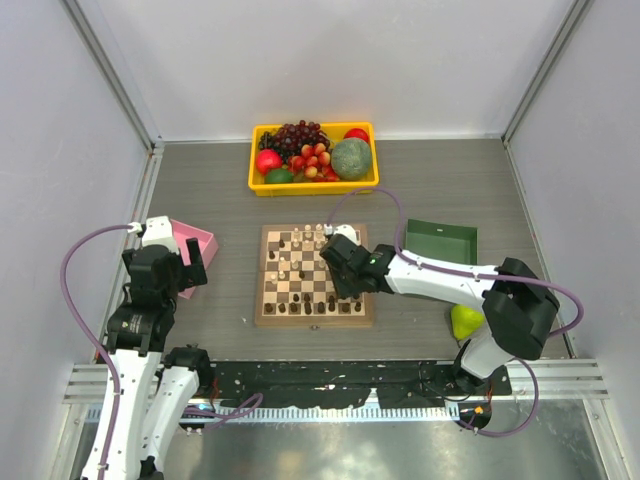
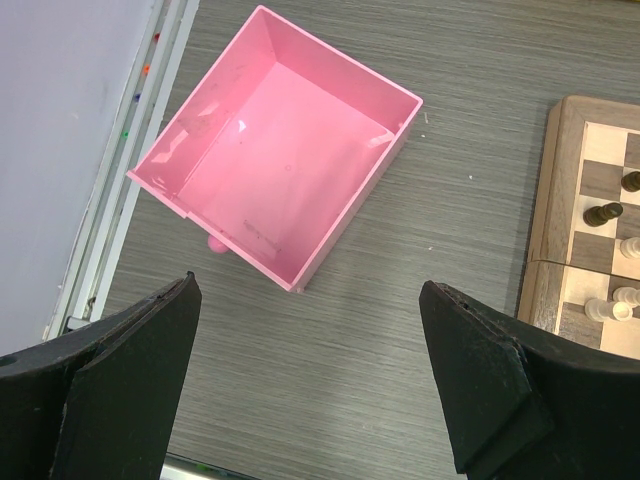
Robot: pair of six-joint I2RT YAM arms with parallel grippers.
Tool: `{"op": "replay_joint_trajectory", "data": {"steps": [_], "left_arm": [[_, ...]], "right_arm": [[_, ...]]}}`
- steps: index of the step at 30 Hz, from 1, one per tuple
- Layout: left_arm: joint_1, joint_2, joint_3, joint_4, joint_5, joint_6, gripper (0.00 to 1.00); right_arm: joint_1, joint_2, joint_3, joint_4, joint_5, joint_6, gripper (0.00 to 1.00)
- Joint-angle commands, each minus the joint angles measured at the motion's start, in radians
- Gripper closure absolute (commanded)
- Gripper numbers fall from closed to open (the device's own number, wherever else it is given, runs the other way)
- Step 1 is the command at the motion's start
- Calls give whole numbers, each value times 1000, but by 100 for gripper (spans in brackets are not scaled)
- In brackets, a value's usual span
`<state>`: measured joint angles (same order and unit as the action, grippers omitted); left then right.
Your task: Set up the chess pieces on the board
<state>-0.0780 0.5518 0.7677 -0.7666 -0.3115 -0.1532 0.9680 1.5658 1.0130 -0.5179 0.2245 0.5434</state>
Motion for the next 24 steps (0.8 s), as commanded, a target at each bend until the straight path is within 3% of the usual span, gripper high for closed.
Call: {"op": "replay_joint_trajectory", "data": {"steps": [1, 10, 24], "left_arm": [[4, -1, 2, 39, 6, -2, 1], [3, -9, 2, 36, 3, -2, 1], [4, -15, 1, 36, 0, -2, 1]], "right_arm": [[8, -70, 70, -16, 38, -17, 64], [9, -99, 124, -14, 42, -46, 59], [12, 51, 282, 50, -54, -94, 56]]}}
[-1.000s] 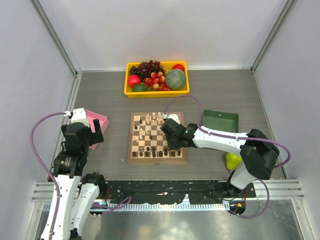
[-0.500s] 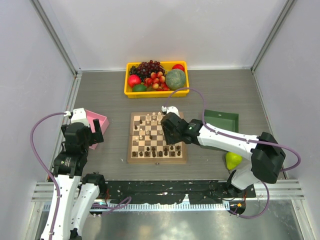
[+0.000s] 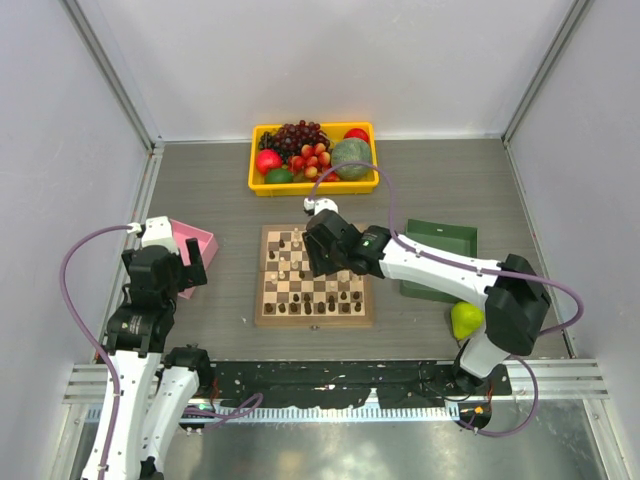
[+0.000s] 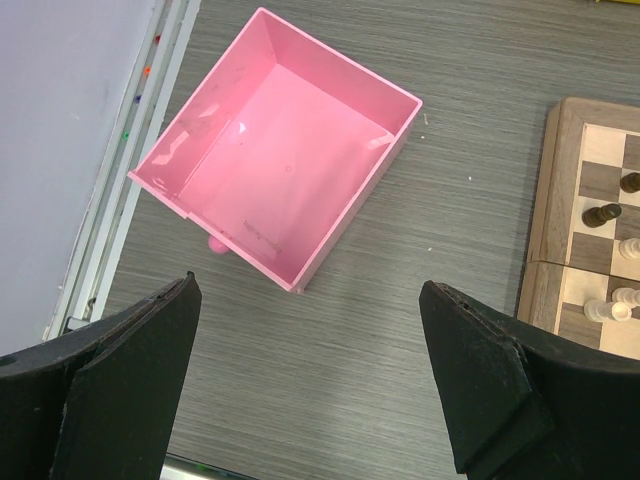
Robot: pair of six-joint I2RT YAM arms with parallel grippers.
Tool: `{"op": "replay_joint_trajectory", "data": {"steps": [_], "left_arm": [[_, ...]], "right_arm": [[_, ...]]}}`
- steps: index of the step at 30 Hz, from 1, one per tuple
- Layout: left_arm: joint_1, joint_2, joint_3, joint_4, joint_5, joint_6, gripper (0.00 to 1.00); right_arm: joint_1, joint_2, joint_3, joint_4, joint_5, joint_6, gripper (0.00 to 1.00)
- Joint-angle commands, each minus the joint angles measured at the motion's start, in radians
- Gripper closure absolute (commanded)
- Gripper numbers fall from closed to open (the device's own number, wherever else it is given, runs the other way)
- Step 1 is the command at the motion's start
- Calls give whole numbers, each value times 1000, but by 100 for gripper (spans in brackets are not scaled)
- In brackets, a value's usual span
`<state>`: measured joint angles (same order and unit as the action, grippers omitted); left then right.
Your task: Set up the chess pieces on the board
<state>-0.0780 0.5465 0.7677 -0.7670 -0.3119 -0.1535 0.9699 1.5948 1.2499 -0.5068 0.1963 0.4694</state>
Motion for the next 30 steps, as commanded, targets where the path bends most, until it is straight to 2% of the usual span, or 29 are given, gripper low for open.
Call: {"op": "replay_joint_trajectory", "data": {"steps": [1, 12, 30], "left_arm": [[4, -8, 2, 37, 0, -1, 1], [4, -10, 2, 35, -3, -1, 1], [4, -23, 2, 38, 2, 0, 1]], "right_arm": [[12, 33, 51, 40, -29, -18, 55], [23, 143, 126, 16, -61, -35, 52], [33, 251, 201, -16, -35, -29, 55]]}}
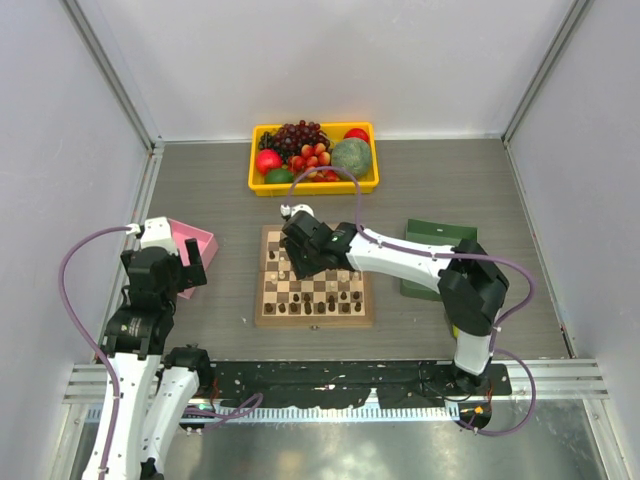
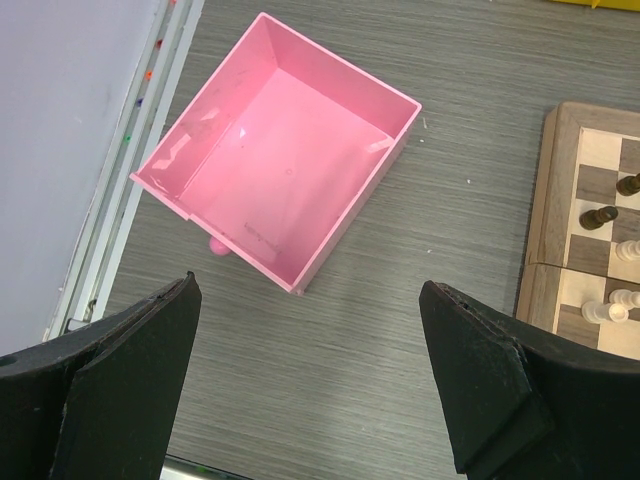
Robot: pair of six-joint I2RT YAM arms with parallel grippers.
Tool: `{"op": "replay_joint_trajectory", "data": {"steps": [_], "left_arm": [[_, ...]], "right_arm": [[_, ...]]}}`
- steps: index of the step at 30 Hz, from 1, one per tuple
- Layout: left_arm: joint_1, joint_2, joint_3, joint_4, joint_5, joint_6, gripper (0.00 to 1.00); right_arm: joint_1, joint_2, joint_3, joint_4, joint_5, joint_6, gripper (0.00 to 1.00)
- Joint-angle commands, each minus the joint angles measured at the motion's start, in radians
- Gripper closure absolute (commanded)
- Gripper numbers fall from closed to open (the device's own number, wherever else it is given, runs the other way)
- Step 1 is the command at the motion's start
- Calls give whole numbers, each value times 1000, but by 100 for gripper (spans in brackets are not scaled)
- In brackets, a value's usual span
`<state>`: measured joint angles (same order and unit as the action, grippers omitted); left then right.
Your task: Set up the chess pieces on the board
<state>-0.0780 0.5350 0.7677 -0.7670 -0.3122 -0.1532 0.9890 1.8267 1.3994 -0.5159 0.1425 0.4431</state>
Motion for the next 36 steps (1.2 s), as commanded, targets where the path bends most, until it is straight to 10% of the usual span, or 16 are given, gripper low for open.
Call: {"op": "replay_joint_trajectory", "data": {"steps": [1, 36], "left_arm": [[4, -13, 1, 40, 1, 0, 1], [4, -7, -1, 41, 5, 0, 1]], "right_arm": [[16, 29, 58, -10, 25, -1, 55], [5, 160, 153, -45, 62, -38, 72]]}}
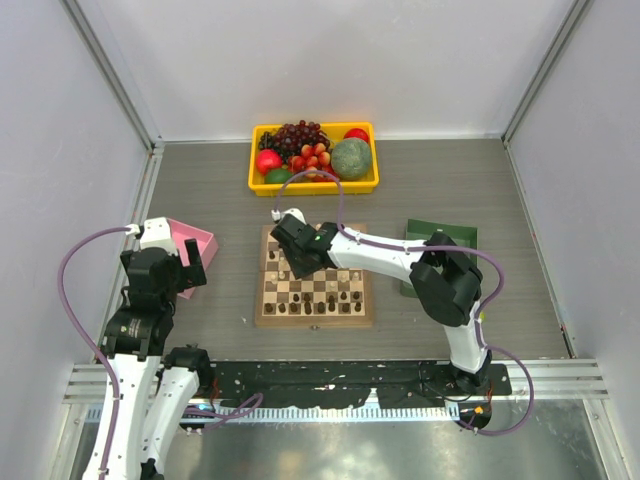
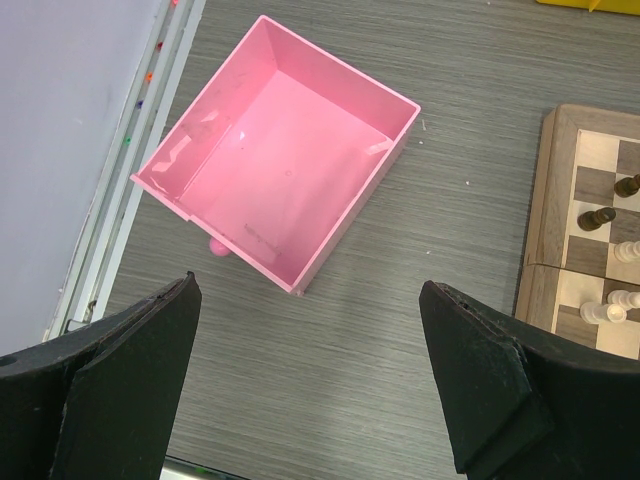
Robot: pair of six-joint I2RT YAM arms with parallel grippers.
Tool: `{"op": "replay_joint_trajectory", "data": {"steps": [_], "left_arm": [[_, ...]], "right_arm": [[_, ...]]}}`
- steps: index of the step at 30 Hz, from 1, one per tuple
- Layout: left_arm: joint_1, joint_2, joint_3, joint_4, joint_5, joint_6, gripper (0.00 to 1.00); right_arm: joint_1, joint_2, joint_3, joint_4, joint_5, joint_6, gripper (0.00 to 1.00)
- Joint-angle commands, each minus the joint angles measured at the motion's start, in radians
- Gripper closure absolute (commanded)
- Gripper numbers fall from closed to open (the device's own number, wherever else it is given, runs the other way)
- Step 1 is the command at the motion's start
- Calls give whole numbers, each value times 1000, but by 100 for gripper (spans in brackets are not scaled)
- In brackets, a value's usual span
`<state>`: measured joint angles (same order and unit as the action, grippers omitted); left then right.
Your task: Set up the chess pieces on the board
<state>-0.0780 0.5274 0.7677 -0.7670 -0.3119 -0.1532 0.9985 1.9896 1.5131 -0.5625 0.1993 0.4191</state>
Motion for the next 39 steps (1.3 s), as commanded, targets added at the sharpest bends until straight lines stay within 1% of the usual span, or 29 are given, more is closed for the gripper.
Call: {"op": "replay_joint_trajectory", "data": {"steps": [1, 8, 12, 18, 27, 34, 39], "left_arm": [[4, 2, -1, 41, 5, 0, 1], [3, 0, -2, 41, 4, 0, 1], [4, 2, -2, 41, 5, 0, 1], [3, 2, -2, 41, 7, 0, 1], [4, 2, -1, 41, 11, 0, 1], [4, 2, -2, 40, 14, 0, 1], [4, 3, -2, 41, 14, 0, 1]], "right_arm": [[-4, -5, 39, 1, 5, -17, 72], [-4, -23, 30, -8, 5, -20, 78], [-4, -69, 2, -11, 0, -19, 81], [-4, -170, -94, 3, 3, -2, 81], [0, -253, -212, 22, -20, 40, 82], [25, -268, -272, 55, -50, 50, 81], [37, -267, -286, 61, -54, 66, 82]]}}
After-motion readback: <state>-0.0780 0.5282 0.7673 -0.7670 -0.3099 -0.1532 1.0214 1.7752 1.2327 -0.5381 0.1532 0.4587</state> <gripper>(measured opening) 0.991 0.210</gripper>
